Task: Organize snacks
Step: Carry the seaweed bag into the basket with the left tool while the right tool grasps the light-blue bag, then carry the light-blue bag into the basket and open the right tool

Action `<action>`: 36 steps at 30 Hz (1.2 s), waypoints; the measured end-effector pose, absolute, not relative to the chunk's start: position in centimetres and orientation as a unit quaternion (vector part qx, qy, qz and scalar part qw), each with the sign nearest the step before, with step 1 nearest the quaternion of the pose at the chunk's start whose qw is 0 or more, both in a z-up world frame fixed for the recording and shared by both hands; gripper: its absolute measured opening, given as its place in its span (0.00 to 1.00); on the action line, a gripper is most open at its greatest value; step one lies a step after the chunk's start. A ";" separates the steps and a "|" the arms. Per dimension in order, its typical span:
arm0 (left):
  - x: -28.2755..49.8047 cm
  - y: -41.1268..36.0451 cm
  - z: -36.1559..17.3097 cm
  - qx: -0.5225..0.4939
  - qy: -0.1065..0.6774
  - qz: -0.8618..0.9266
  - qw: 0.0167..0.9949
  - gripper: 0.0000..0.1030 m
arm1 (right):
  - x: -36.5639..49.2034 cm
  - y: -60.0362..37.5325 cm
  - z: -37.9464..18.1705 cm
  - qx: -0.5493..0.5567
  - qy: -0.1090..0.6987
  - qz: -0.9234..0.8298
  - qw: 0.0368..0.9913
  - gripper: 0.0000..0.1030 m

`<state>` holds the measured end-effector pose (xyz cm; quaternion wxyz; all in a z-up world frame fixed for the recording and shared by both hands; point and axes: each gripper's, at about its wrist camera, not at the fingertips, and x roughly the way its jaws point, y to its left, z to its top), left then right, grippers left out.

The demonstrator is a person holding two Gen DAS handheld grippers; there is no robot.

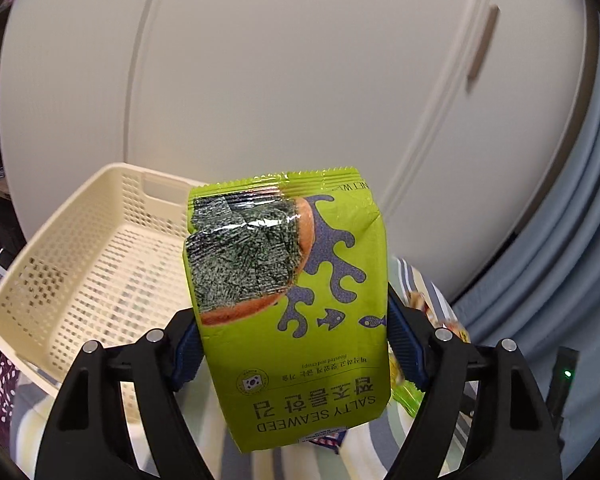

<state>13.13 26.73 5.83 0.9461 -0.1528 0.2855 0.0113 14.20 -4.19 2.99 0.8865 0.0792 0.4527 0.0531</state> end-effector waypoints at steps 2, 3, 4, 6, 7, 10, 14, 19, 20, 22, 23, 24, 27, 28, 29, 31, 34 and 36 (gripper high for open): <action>12.6 28.6 6.6 -0.161 0.270 0.029 0.949 0.77 | 15.8 -3.9 3.0 0.085 0.458 0.070 0.882 0.95; 12.5 29.4 6.9 -0.164 0.263 0.039 0.950 0.77 | 16.6 -3.8 2.8 0.090 0.462 0.078 0.879 0.95; 12.2 30.5 7.3 -0.167 0.254 0.055 0.951 0.77 | 17.4 -3.8 2.6 0.091 0.465 0.078 0.877 0.95; 11.9 32.3 7.7 -0.170 0.240 0.084 0.952 0.77 | 18.7 -3.7 2.0 0.098 0.476 0.080 0.870 0.95; 11.9 33.1 7.8 -0.172 0.236 0.096 0.952 0.77 | 19.2 -3.8 1.7 0.100 0.483 0.073 0.867 0.95; 11.9 35.3 7.6 -0.176 0.232 0.134 0.947 0.77 | 20.3 -3.8 0.9 0.108 0.495 0.074 0.859 0.95; 12.3 37.6 6.3 -0.197 0.244 0.161 0.936 0.79 | 21.5 -3.5 -0.2 0.115 0.511 0.083 0.848 0.95; 12.6 38.4 5.6 -0.209 0.256 0.161 0.930 0.88 | 22.4 -2.4 -0.6 0.081 0.518 0.074 0.848 0.95; 12.9 39.0 5.4 -0.212 0.257 0.160 0.929 0.89 | 22.7 -1.9 -0.7 0.074 0.520 0.073 0.848 0.95; 13.1 39.3 4.7 -0.216 0.259 0.156 0.928 0.90 | 23.0 -1.4 -0.8 0.055 0.526 0.071 0.846 0.95; 13.1 39.5 4.6 -0.218 0.260 0.154 0.928 0.91 | 23.3 -1.0 -1.0 0.047 0.529 0.067 0.845 0.95; 13.1 39.6 4.5 -0.219 0.261 0.152 0.928 0.91 | 23.4 -0.9 -1.1 0.039 0.532 0.063 0.844 0.95; 13.0 39.9 4.5 -0.225 0.257 0.148 0.928 0.94 | 24.4 -0.5 -2.0 0.024 0.542 0.054 0.838 0.95; 12.9 40.0 4.6 -0.228 0.254 0.146 0.928 0.95 | 24.6 -0.6 -2.3 0.023 0.545 0.049 0.837 0.95; 12.8 40.1 4.6 -0.229 0.253 0.146 0.929 0.95 | 24.9 -0.7 -2.7 0.030 0.550 0.051 0.833 0.95; 12.8 40.2 4.7 -0.230 0.251 0.142 0.930 0.95 | 25.1 -1.5 -3.2 0.059 0.556 0.056 0.827 0.95; 12.9 40.2 4.8 -0.226 0.252 0.139 0.931 0.95 | 25.1 -1.9 -3.3 0.084 0.551 0.057 0.829 0.95; 12.9 40.3 4.7 -0.230 0.254 0.135 0.930 0.95 | 25.1 -1.7 -3.3 0.080 0.549 0.057 0.830 0.95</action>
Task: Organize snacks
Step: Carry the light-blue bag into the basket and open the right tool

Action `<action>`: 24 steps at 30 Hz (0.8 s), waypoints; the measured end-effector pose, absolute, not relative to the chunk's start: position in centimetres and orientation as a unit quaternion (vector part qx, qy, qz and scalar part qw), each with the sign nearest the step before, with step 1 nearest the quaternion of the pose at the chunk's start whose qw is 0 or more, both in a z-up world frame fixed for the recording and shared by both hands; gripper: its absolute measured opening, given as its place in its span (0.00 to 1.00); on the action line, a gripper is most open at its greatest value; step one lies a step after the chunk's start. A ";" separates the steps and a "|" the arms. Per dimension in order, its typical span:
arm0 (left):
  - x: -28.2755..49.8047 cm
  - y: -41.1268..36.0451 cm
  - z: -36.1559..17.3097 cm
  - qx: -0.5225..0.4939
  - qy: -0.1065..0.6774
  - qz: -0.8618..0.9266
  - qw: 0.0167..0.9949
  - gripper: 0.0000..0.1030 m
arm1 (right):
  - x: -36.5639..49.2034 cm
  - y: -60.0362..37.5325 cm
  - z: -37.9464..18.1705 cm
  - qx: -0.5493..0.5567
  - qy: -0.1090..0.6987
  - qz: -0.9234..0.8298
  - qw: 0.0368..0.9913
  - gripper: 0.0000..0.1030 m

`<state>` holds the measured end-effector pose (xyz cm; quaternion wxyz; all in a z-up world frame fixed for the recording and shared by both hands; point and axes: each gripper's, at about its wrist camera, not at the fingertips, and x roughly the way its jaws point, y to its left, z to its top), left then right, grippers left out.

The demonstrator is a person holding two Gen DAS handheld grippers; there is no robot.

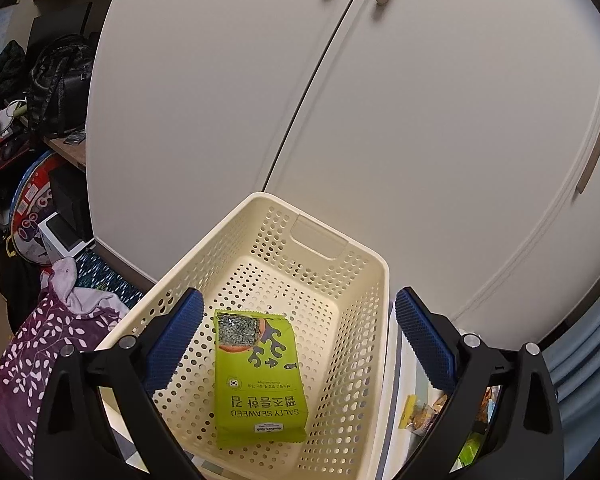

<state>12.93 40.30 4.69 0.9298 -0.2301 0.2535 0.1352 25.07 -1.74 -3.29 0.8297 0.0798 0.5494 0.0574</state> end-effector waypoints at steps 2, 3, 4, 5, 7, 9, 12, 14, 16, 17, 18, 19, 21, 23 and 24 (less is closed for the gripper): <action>13.0 40.3 4.6 -0.233 0.255 0.130 0.929 0.95 | 24.9 -1.6 -3.2 0.078 0.549 0.061 0.830 0.93; 13.0 40.2 4.6 -0.233 0.255 0.130 0.929 0.95 | 24.7 -1.5 -3.1 0.079 0.548 0.063 0.830 0.90; 12.9 40.2 4.7 -0.234 0.255 0.129 0.929 0.95 | 24.6 -1.4 -2.9 0.078 0.547 0.064 0.831 0.88; 12.9 40.2 4.7 -0.236 0.253 0.127 0.930 0.95 | 24.5 -1.3 -2.7 0.080 0.545 0.067 0.832 0.87; 12.7 40.3 4.8 -0.239 0.250 0.125 0.930 0.95 | 24.0 -1.1 -2.2 0.082 0.541 0.070 0.834 0.86; 12.5 40.4 4.9 -0.244 0.247 0.122 0.930 0.95 | 23.1 -1.7 -1.2 0.089 0.533 0.074 0.838 0.85; 12.3 40.6 5.0 -0.250 0.245 0.121 0.929 0.95 | 22.2 -1.8 0.1 0.111 0.520 0.086 0.843 0.85; 12.2 40.8 5.0 -0.255 0.244 0.120 0.928 0.95 | 21.8 -1.7 1.1 0.127 0.512 0.095 0.844 0.85; 12.1 40.9 5.0 -0.260 0.243 0.118 0.927 0.95 | 21.6 -1.5 2.1 0.135 0.507 0.104 0.845 0.85; 12.1 41.1 5.1 -0.261 0.242 0.118 0.927 0.95 | 21.5 -1.0 2.8 0.134 0.503 0.109 0.847 0.85; 12.0 41.2 5.1 -0.262 0.242 0.119 0.927 0.95 | 21.4 -0.4 3.3 0.130 0.500 0.114 0.849 0.85; 11.9 41.3 5.2 -0.263 0.241 0.119 0.926 0.95 | 21.3 0.3 4.0 0.124 0.495 0.121 0.851 0.85; 11.7 41.7 5.2 -0.267 0.238 0.122 0.926 0.95 | 20.8 2.3 5.2 0.114 0.487 0.139 0.855 0.85; 11.5 42.2 5.2 -0.271 0.236 0.127 0.924 0.95 | 20.6 4.7 6.4 0.104 0.478 0.162 0.857 0.85; 11.4 42.5 5.2 -0.274 0.235 0.130 0.924 0.95 | 20.6 5.8 7.0 0.099 0.475 0.172 0.858 0.85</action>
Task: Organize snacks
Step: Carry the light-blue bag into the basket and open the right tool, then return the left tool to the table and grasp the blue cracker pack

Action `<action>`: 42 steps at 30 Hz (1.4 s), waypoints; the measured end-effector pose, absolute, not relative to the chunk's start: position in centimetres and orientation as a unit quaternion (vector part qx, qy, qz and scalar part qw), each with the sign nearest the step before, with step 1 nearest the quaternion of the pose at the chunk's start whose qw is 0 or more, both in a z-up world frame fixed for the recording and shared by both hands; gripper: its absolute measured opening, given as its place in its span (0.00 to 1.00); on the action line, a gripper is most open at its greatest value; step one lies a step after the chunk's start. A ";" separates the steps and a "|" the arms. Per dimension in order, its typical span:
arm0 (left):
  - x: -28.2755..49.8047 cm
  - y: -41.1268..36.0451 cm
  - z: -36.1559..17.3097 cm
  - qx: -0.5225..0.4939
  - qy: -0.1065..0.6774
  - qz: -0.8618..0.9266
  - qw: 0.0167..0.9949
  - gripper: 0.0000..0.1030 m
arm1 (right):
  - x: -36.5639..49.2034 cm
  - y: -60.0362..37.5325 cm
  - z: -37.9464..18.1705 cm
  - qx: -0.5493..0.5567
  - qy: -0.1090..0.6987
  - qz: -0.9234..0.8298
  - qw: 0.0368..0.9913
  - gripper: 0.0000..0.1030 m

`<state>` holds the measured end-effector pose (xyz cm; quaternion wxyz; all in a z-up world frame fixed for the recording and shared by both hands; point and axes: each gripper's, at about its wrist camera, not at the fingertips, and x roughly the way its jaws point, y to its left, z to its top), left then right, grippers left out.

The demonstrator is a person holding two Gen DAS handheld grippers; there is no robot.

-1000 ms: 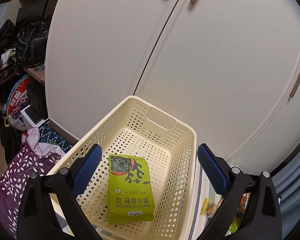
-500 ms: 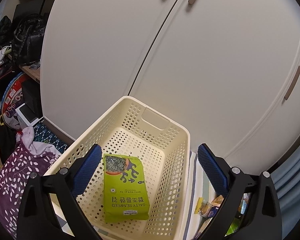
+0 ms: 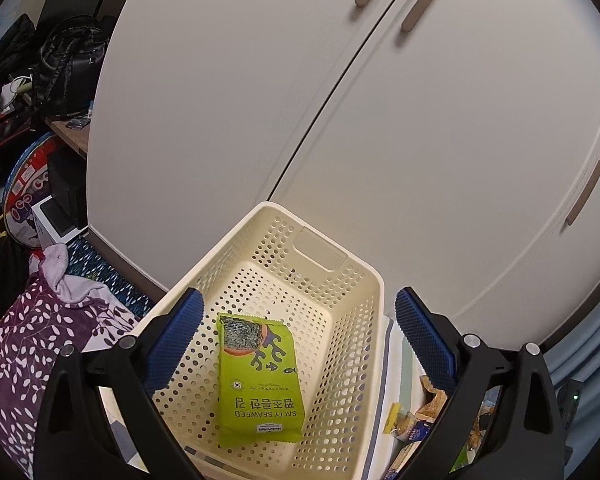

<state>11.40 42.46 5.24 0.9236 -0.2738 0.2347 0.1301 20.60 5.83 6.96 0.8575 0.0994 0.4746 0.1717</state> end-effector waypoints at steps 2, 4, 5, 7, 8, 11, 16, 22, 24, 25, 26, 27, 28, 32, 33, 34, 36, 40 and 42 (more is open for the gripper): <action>11.1 43.0 5.2 -0.278 0.233 0.137 0.922 0.95 | 20.5 8.5 7.9 0.089 0.466 0.193 0.859 0.85; 11.0 43.4 5.2 -0.280 0.231 0.144 0.920 0.95 | 20.3 11.5 8.7 0.076 0.457 0.220 0.858 0.85; 10.9 43.7 5.2 -0.280 0.231 0.147 0.920 0.95 | 20.3 12.9 9.1 0.071 0.453 0.232 0.858 0.85; 10.6 44.1 5.3 -0.280 0.228 0.153 0.920 0.95 | 20.2 15.9 9.8 0.065 0.447 0.260 0.854 0.85; 10.5 44.2 5.4 -0.280 0.227 0.156 0.920 0.95 | 20.3 17.1 10.0 0.063 0.444 0.271 0.852 0.85; 10.1 44.6 5.7 -0.280 0.219 0.160 0.921 0.95 | 21.2 21.3 10.6 0.052 0.438 0.299 0.846 0.85; 9.4 44.9 6.4 -0.275 0.206 0.163 0.925 0.97 | 22.6 27.3 10.4 0.038 0.440 0.319 0.839 0.82; 9.2 45.7 6.5 -0.283 0.200 0.168 0.923 0.97 | 24.2 30.1 9.9 0.042 0.439 0.327 0.836 0.83; 9.4 45.8 6.3 -0.290 0.202 0.166 0.920 0.97 | 24.6 30.0 9.9 0.084 0.443 0.352 0.821 0.83; 9.4 45.9 6.3 -0.295 0.203 0.164 0.919 0.97 | 24.7 29.7 10.0 0.097 0.442 0.354 0.818 0.83; 9.4 45.9 6.2 -0.296 0.202 0.163 0.919 0.97 | 24.8 29.5 10.1 0.105 0.439 0.354 0.819 0.83; 9.4 45.9 6.2 -0.296 0.202 0.162 0.919 0.97 | 24.8 29.5 10.4 0.107 0.436 0.352 0.821 0.83; 9.3 45.8 6.3 -0.295 0.201 0.161 0.920 0.97 | 24.8 29.6 10.5 0.106 0.434 0.348 0.824 0.83; 9.2 45.6 6.5 -0.295 0.196 0.157 0.922 0.97 | 24.2 30.0 10.5 0.096 0.432 0.337 0.831 0.83; 9.2 45.5 6.5 -0.294 0.196 0.156 0.922 0.97 | 24.0 29.8 10.4 0.093 0.432 0.335 0.832 0.83; 9.3 45.4 6.5 -0.293 0.198 0.154 0.923 0.97 | 23.8 29.5 10.4 0.091 0.432 0.333 0.833 0.83; 9.5 45.0 6.5 -0.291 0.200 0.149 0.924 0.97 | 23.4 29.0 10.2 0.089 0.433 0.328 0.835 0.83; 9.6 44.3 6.8 -0.284 0.199 0.140 0.927 0.97 | 22.5 28.0 10.2 0.070 0.429 0.312 0.845 0.83; 9.7 43.8 7.0 -0.281 0.199 0.136 0.929 0.97 | 22.1 27.4 10.1 0.061 0.428 0.304 0.849 0.83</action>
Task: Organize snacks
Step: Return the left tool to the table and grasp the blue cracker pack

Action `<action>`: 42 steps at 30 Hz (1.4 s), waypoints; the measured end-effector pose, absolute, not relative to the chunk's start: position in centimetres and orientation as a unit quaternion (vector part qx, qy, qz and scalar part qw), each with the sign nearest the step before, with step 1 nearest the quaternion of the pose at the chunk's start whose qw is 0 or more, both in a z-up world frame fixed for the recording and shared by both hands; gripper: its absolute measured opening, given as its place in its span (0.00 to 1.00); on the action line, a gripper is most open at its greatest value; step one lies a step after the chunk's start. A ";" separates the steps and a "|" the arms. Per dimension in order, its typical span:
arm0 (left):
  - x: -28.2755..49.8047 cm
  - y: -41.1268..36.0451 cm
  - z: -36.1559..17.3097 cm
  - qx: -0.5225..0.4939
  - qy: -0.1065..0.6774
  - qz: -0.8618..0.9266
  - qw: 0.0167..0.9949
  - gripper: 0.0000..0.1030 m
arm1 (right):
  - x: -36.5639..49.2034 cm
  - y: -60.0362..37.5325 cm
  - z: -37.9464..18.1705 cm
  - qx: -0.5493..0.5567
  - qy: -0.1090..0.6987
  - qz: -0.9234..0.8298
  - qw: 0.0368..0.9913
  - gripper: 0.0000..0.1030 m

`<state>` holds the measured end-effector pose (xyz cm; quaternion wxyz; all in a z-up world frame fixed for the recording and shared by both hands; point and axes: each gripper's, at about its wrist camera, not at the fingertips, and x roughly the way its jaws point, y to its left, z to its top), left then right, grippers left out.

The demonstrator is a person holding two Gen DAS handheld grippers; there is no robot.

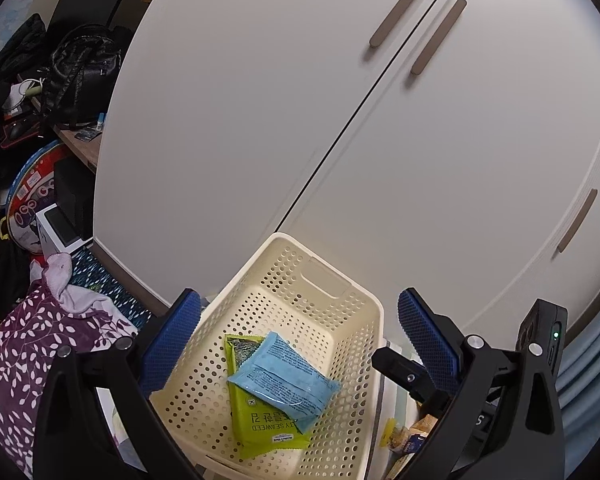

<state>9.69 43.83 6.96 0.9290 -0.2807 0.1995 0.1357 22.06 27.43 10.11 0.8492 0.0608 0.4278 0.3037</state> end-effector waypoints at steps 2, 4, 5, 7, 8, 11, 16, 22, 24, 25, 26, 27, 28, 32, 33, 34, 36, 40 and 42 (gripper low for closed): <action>9.8 43.4 7.1 -0.275 0.201 0.132 0.931 0.97 | 21.7 26.3 9.8 0.068 0.432 0.299 0.848 0.83; 9.9 43.0 7.2 -0.271 0.201 0.129 0.932 0.97 | 21.6 25.0 9.4 0.075 0.437 0.288 0.848 0.83; 10.0 42.7 7.3 -0.270 0.202 0.126 0.933 0.97 | 21.4 24.3 9.3 0.078 0.439 0.283 0.849 0.83; 10.0 42.2 7.4 -0.267 0.202 0.121 0.935 0.97 | 21.1 22.9 9.2 0.079 0.439 0.272 0.852 0.83; 10.1 41.9 7.5 -0.264 0.202 0.117 0.936 0.97 | 20.9 22.3 9.1 0.080 0.439 0.269 0.854 0.83; 10.3 40.5 7.9 -0.250 0.203 0.103 0.941 0.97 | 20.6 19.9 8.8 0.088 0.444 0.252 0.855 0.83; 11.0 37.2 8.3 -0.222 0.212 0.061 0.950 0.97 | 19.9 16.0 8.2 0.095 0.451 0.219 0.860 0.83; 11.9 32.7 8.3 -0.185 0.226 0.008 0.956 0.97 | 18.6 11.4 8.2 0.108 0.446 0.185 0.869 0.85; 12.3 31.2 8.0 -0.177 0.237 -0.014 0.955 0.97 | 18.2 9.6 7.9 0.109 0.445 0.167 0.873 0.88; 12.6 30.5 7.8 -0.174 0.242 -0.024 0.954 0.97 | 18.1 8.8 7.8 0.110 0.445 0.158 0.874 0.88; 12.9 29.7 7.5 -0.169 0.250 -0.034 0.953 0.97 | 17.9 7.7 7.6 0.112 0.446 0.146 0.876 0.88; 13.2 29.0 7.2 -0.164 0.257 -0.042 0.952 0.97 | 17.8 6.9 7.4 0.112 0.447 0.137 0.877 0.88; 13.4 28.2 6.8 -0.157 0.264 -0.050 0.950 0.97 | 17.7 5.9 7.2 0.113 0.447 0.127 0.878 0.88; 14.3 25.5 5.2 -0.126 0.294 -0.076 0.945 0.97 | 17.2 2.2 6.6 0.120 0.448 0.087 0.882 0.88; 14.4 25.0 4.8 -0.121 0.301 -0.083 0.942 0.97 | 17.2 1.2 6.4 0.126 0.448 0.078 0.882 0.88; 14.5 24.6 4.4 -0.118 0.308 -0.088 0.940 0.97 | 17.1 0.3 6.3 0.131 0.449 0.071 0.881 0.88; 14.7 23.4 3.3 -0.111 0.325 -0.099 0.934 0.97 | 17.1 -1.2 6.0 0.140 0.452 0.061 0.879 0.88; 15.2 21.1 1.3 -0.074 0.354 -0.113 0.925 0.97 | 17.6 -3.7 5.6 0.141 0.454 0.042 0.879 0.90; 15.4 20.1 0.6 -0.051 0.365 -0.121 0.922 0.97 | 18.2 -4.9 5.4 0.134 0.454 0.025 0.881 0.91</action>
